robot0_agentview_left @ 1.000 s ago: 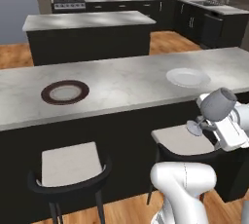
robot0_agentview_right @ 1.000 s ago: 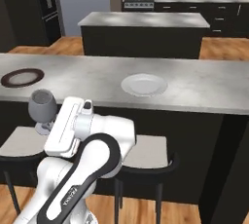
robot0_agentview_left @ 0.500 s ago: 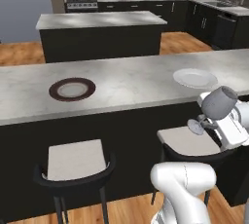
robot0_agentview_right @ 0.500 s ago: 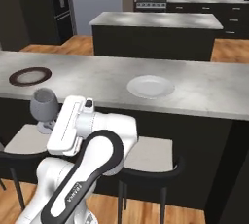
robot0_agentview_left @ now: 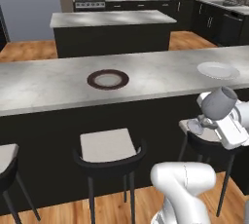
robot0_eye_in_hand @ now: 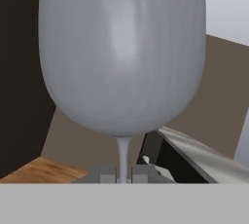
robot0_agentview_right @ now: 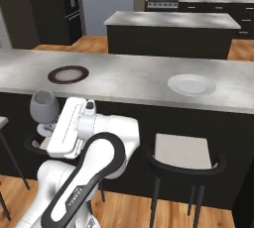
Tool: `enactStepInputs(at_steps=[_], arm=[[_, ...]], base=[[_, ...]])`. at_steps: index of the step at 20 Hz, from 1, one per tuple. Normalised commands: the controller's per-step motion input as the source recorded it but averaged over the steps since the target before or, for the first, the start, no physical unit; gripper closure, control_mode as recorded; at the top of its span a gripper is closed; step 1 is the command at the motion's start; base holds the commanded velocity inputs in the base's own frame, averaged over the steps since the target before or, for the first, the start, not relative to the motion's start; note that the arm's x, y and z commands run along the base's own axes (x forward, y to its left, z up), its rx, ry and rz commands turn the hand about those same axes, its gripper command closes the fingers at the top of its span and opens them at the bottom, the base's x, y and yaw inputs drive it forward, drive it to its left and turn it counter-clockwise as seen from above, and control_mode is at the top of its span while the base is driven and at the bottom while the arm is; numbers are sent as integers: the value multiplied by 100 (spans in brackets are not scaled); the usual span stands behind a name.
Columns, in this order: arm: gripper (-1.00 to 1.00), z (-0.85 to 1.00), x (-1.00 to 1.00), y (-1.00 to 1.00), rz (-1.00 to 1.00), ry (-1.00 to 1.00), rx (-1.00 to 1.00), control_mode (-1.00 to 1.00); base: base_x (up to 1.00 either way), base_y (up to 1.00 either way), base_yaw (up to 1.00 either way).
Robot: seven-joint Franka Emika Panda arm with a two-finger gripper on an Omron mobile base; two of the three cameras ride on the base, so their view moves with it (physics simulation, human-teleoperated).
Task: Retrieve the wine glasses from the counter and place one next to each plate.
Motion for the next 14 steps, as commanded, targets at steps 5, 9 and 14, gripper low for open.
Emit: enactStepInputs(at_steps=[5,9,14], arm=[[100,0,0,0,0,0,0,100],[100,0,0,0,0,0,0,100],[100,0,0,0,0,0,0,100]], base=[[17,-10,0],[39,-27,0],[65,33,0]])
